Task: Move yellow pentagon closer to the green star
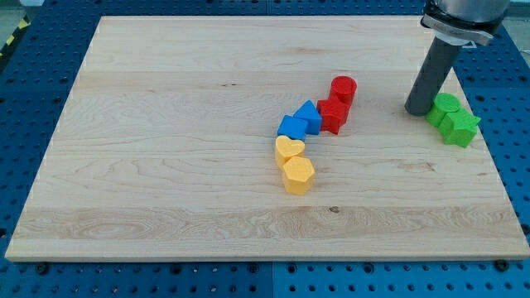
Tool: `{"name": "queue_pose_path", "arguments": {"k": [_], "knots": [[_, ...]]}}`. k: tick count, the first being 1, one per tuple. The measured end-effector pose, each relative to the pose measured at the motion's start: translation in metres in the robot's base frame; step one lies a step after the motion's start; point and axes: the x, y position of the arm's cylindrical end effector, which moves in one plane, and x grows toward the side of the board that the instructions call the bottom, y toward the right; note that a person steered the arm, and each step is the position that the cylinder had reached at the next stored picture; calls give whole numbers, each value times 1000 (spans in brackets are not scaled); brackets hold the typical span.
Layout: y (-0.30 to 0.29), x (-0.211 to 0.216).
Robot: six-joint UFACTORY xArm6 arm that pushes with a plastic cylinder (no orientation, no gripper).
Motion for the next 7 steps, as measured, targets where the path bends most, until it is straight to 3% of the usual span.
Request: {"name": "queue_pose_path", "arguments": {"k": [5,7], "knots": [[-8,6],[-62,52]]}}
